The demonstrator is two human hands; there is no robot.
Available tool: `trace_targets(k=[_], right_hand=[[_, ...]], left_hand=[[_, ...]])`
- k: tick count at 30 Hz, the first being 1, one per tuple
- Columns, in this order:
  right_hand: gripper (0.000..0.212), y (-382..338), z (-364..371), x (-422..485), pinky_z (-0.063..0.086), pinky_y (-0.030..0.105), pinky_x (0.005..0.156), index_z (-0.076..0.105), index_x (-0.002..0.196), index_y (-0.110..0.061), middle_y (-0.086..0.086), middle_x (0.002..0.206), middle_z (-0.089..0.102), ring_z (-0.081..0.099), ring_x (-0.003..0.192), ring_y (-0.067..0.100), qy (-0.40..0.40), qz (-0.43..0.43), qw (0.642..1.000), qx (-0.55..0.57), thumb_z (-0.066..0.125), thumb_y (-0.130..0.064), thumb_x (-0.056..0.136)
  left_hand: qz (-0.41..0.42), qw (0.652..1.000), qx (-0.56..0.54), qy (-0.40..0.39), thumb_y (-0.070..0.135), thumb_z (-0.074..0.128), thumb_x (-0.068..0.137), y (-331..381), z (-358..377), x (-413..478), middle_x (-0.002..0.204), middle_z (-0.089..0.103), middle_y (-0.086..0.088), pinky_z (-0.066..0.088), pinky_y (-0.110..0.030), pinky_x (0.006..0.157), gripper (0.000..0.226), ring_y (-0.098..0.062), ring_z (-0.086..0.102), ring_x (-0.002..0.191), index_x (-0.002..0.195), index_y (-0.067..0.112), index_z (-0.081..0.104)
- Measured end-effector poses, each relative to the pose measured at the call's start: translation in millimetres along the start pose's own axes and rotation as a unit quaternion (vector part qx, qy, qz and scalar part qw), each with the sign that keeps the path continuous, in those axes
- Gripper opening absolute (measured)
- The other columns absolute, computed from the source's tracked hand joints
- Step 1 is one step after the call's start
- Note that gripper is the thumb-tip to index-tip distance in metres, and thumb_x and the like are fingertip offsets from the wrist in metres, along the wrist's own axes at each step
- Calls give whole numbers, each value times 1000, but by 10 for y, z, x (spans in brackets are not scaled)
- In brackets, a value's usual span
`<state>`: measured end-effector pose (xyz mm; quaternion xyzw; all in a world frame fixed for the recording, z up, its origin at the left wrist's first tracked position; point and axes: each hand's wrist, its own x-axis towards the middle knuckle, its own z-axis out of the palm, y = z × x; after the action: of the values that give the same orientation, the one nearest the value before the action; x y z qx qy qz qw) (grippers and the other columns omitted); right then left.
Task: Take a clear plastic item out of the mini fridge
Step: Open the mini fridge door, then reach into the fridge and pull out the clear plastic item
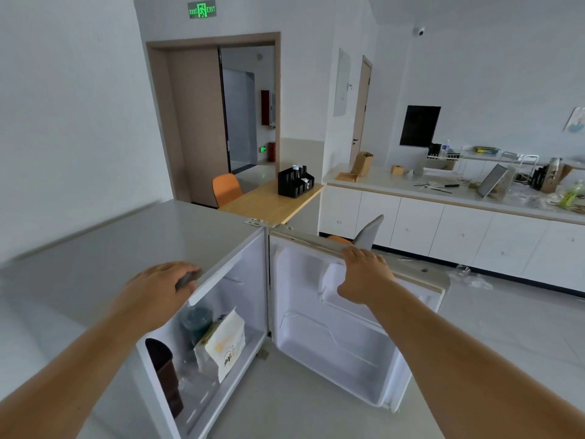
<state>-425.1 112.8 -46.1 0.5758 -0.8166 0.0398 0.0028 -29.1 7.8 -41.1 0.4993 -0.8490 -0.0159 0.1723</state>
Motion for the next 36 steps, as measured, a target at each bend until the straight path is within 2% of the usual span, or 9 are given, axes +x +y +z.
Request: trace_targets(k=[7, 10, 13, 16, 18, 23, 29, 33, 36], right_hand=[[90, 53, 301, -237, 1, 60, 126, 21, 161, -20, 5, 169, 23, 10, 159, 34, 104, -52, 993, -26, 49, -68, 91], [92, -84, 429, -385, 4, 58, 128, 20, 161, -27, 5, 170, 23, 10, 159, 33, 104, -111, 988, -10, 31, -81, 87], [94, -303, 602, -508, 12, 50, 129, 22, 160, -30, 2, 170, 24, 16, 158, 29, 73, -169, 982, 32, 26, -86, 84], [95, -534, 786, -530, 20, 46, 126, 28, 159, -30, 0, 167, 31, 23, 155, 26, 51, -210, 974, 62, 28, -87, 83], [93, -712, 928, -488, 25, 45, 123, 34, 156, -30, -2, 162, 38, 30, 151, 24, 31, -220, 971, 87, 30, -87, 82], [86, -1205, 1359, -262, 33, 44, 118, 40, 151, -33, -5, 157, 47, 40, 144, 21, -29, -233, 966, 106, 33, -86, 83], [90, -1796, 1880, 233, 41, 46, 112, 48, 149, -31, -3, 152, 54, 47, 139, 24, -82, -214, 964, 136, 32, -88, 81], [89, -2155, 2199, 629, 51, 47, 98, 55, 139, -30, -2, 136, 63, 57, 124, 26, -131, -124, 967, 177, 30, -90, 80], [80, -2368, 2443, 987, 49, 36, 83, 66, 126, -21, 3, 124, 71, 64, 102, 24, -205, -51, 956, 202, 34, -83, 88]], left_hand=[[-1, 996, 73, 41, 39, 60, 94, 99, 8, -128, 118, 71, -3, 57, -42, 78, 37, -27, 65, 99, 126, 19, 64], [7, 994, 106, 34, 45, 65, 89, 229, 89, -283, 132, 65, -3, 57, -44, 90, 54, -26, 63, 114, 136, 20, 55], [12, 990, 133, 45, 52, 61, 89, 452, 234, -486, 148, 54, -5, 42, -50, 112, 59, -29, 51, 135, 140, 23, 52], [54, 989, 122, 57, 47, 63, 88, 642, 472, -705, 145, 57, -5, 36, -54, 115, 48, -30, 47, 138, 129, 22, 61], [53, 994, 77, 56, 43, 64, 86, 710, 714, -854, 142, 60, -4, 40, -47, 113, 47, -27, 50, 135, 128, 21, 63], [-78, 997, -2, -22, 49, 57, 87, 653, 1382, -955, 150, 52, 4, 43, -37, 110, 54, -20, 48, 135, 138, 30, 55], [-193, 975, -89, -60, 53, 56, 89, 243, 2078, -537, 155, 45, 3, 43, -43, 110, 62, -24, 46, 137, 145, 29, 45], [-255, 956, -144, -31, 57, 51, 82, 65, 2422, -212, 141, 54, -2, 52, -45, 97, 65, -28, 56, 126, 139, 26, 48], [-301, 935, -180, -43, 49, 64, 83, -47, 2649, -89, 144, 53, -4, 52, -44, 98, 72, -27, 56, 127, 147, 28, 40]])
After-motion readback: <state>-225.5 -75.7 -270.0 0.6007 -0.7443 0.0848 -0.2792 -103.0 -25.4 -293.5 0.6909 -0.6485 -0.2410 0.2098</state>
